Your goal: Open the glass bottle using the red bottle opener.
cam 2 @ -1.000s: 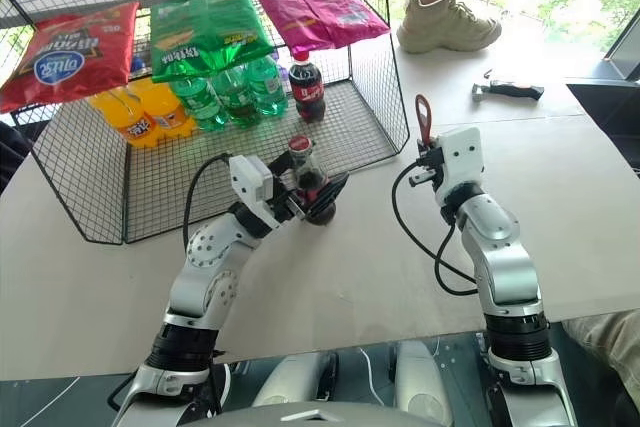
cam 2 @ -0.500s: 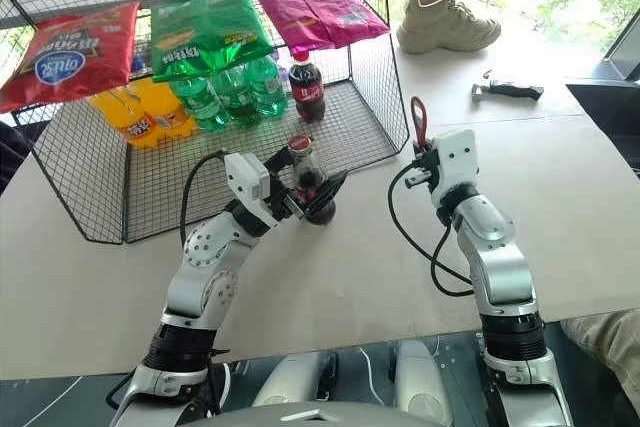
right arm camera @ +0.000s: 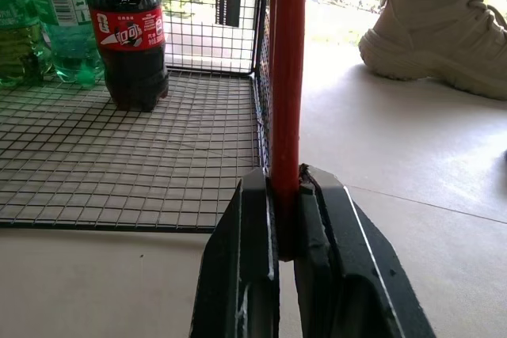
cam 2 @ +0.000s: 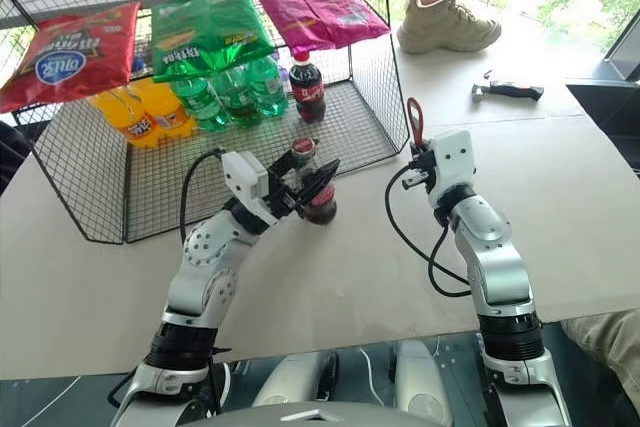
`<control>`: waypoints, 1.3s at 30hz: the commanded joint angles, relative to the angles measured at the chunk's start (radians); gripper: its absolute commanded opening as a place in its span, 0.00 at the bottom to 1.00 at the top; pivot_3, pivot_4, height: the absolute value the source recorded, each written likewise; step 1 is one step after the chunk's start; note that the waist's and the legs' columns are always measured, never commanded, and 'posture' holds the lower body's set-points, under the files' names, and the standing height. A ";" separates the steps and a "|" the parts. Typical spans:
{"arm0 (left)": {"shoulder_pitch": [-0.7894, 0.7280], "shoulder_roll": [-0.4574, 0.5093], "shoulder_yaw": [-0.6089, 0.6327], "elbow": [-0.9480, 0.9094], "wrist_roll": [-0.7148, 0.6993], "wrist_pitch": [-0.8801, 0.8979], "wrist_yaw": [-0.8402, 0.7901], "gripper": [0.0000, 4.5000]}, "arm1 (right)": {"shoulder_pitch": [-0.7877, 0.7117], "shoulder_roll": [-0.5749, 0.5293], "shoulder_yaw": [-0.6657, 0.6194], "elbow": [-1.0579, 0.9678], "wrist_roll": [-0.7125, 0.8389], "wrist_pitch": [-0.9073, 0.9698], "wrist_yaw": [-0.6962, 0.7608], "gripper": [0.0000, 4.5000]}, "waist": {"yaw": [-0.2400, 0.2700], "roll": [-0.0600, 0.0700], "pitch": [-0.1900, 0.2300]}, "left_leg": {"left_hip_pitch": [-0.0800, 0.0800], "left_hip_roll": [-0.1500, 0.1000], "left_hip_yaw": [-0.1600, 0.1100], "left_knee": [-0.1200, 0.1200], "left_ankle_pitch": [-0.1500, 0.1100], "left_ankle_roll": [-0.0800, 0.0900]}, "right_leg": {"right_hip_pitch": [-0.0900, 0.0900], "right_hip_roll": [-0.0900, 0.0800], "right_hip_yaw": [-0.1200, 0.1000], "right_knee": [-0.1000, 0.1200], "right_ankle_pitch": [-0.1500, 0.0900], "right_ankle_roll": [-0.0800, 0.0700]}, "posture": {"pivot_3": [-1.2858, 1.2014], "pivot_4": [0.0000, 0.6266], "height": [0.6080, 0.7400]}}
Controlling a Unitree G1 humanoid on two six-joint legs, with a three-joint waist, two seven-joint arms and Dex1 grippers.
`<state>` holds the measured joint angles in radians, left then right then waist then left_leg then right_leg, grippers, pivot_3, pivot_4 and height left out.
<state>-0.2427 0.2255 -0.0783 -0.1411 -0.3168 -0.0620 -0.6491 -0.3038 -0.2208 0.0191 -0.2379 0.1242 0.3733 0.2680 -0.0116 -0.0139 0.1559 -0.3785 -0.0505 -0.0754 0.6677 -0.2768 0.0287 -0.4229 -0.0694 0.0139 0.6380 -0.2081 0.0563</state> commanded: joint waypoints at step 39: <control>0.027 0.022 -0.021 -0.022 0.039 0.048 0.038 0.44 | -0.191 -0.123 0.394 0.295 -0.571 -0.859 0.061 0.00 | -0.001 0.000 0.000 | 0.014 0.001 0.000 -0.001 -0.001 0.002 | 0.014 0.001 0.001 -0.002 0.000 0.000 | 0.52 0.24 1.00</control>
<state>-0.2240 0.2454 -0.0862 -0.1636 -0.2968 -0.0353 -0.6245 -0.4853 -0.3522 0.3466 0.0713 -0.4440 -0.4427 0.2763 -0.0126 -0.0143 0.1557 -0.3639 -0.0499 -0.0754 0.6668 -0.2783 0.0312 -0.4087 -0.0683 0.0145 0.6364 -0.2085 0.0563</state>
